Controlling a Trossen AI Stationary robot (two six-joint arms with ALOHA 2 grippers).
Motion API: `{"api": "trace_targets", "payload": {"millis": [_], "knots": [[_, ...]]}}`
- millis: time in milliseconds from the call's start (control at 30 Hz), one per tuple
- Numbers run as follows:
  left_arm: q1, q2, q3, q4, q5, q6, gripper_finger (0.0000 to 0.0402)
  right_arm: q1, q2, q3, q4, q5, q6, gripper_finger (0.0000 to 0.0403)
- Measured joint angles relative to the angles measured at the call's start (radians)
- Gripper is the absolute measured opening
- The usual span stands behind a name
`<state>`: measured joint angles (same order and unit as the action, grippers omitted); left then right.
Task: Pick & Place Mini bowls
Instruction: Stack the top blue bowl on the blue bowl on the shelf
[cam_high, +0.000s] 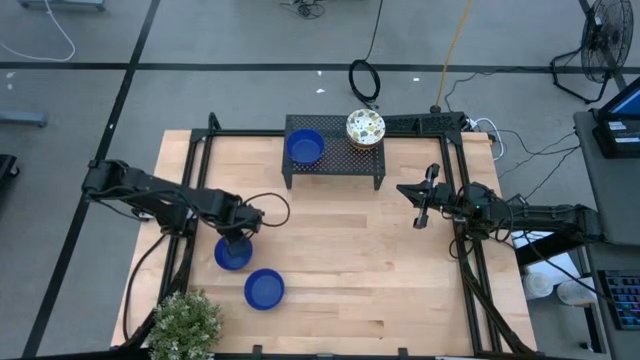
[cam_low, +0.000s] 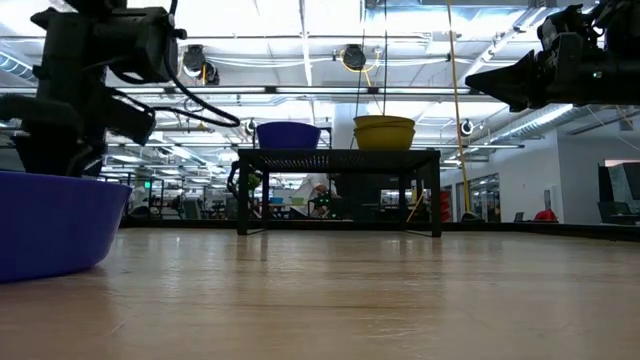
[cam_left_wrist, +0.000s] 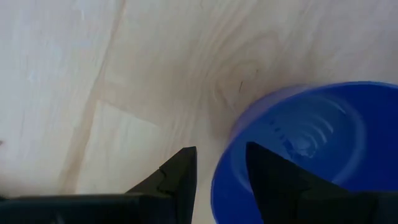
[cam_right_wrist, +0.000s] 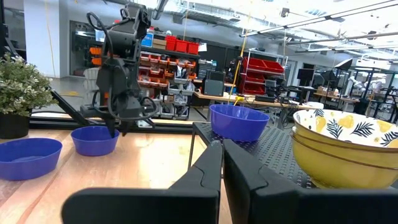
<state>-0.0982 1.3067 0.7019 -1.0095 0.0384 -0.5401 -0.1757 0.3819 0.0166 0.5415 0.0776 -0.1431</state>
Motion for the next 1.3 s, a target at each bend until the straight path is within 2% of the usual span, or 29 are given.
{"api": "trace_targets", "payload": {"millis": [167,367,633,767,867,1033,1133,1233,1300], "knots": [[0.002,0.000,-0.058,0.138,-0.032,0.048,0.0143,0.000,0.000,0.000,0.000,0.000,0.000,0.0002],[0.021,0.000,-0.072,0.318,-0.146,0.134,0.0143,0.000,0.000,0.000,0.000,0.000,0.000,0.0002],[0.079,0.000,-0.072,0.657,-0.288,0.375,0.0143,0.000,0.000,0.000,0.000,0.000,0.000,0.0002],[0.123,0.000,-0.071,0.818,-0.319,0.482,0.0143,0.000,0.000,0.000,0.000,0.000,0.000,0.0002],[0.152,0.000,-0.046,0.790,-0.303,0.491,0.0143,0.000,0.000,0.000,0.000,0.000,0.000,0.0002],[0.186,-0.013,0.038,0.558,-0.297,0.479,0.0143,0.000,0.000,0.000,0.000,0.000,0.000,0.0002],[0.207,-0.013,0.076,0.412,-0.216,0.437,0.0143,0.000,0.000,0.000,0.000,0.000,0.000,0.0002],[0.218,-0.013,0.075,0.371,-0.102,0.426,0.0143,0.000,0.000,0.000,0.000,0.000,0.000,0.0002],[0.218,-0.012,0.072,0.363,-0.065,0.426,0.0143,0.000,0.000,0.000,0.000,0.000,0.000,0.0002]]}}
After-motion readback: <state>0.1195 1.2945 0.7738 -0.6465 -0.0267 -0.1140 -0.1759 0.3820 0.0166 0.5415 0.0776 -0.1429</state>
